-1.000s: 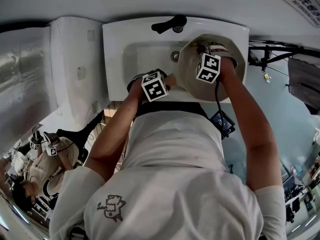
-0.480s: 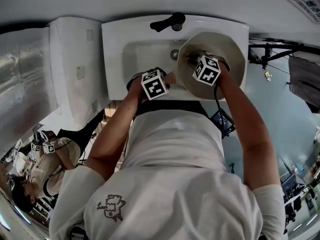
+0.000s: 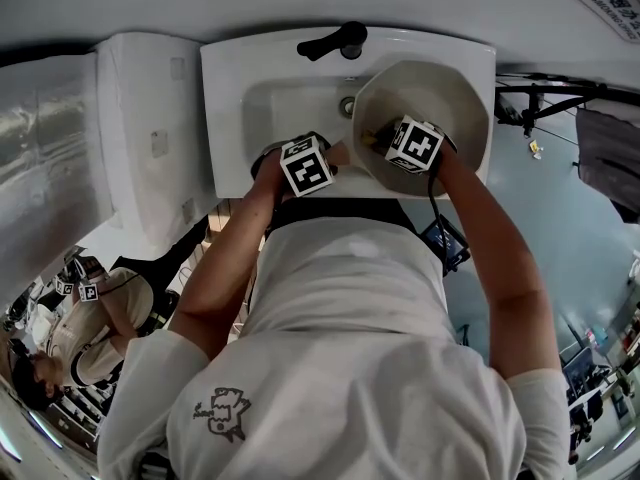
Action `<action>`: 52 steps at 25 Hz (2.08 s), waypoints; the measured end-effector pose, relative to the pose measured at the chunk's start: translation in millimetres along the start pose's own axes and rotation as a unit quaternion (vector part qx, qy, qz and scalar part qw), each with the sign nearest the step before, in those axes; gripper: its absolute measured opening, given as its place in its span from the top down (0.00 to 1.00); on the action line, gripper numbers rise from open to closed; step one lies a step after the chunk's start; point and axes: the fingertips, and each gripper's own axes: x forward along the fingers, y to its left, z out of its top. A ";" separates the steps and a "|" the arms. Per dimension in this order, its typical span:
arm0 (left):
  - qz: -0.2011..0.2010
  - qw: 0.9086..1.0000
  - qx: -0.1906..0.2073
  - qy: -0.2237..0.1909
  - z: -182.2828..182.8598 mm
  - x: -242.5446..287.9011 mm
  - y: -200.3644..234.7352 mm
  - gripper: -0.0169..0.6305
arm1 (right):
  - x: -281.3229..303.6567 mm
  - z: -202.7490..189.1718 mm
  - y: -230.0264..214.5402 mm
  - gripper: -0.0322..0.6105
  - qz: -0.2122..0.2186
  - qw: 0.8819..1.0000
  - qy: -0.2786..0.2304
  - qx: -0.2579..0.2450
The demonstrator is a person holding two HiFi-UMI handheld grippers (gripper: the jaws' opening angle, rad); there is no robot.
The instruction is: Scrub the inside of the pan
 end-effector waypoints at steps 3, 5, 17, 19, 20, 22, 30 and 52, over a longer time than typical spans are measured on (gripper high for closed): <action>0.000 1.000 -0.001 -0.003 -0.3 -0.4 -0.3 0.70 | 0.2 -12.1 7.6 0.87 0.029 0.998 0.026 0.055; -0.001 1.000 -0.001 -0.004 0.1 -0.4 -1.0 0.70 | -0.4 -25.2 10.4 0.87 0.044 0.993 0.049 0.099; -0.003 1.000 -0.002 -0.008 2.1 -1.9 -1.0 0.70 | -11.3 -80.3 15.2 0.87 0.046 0.959 0.187 0.207; -0.003 1.000 0.000 -0.008 2.0 -2.0 -1.7 0.70 | -15.8 -91.5 16.3 0.87 0.038 0.954 0.218 0.203; -0.003 1.000 0.001 -0.007 1.8 -2.0 -1.7 0.70 | -18.7 -97.4 16.2 0.87 0.035 0.951 0.233 0.202; -0.002 1.000 0.002 -0.005 1.3 -2.1 -1.2 0.70 | -26.0 -109.4 14.5 0.87 0.027 0.943 0.265 0.200; -0.006 1.000 0.002 -0.007 2.6 -3.4 -1.6 0.70 | -68.5 -154.0 -8.0 0.87 -0.038 0.901 0.413 0.127; -0.013 1.000 -0.007 -0.022 4.8 -13.6 -0.7 0.70 | -74.8 -57.7 -133.7 0.86 -0.306 0.932 0.186 -0.059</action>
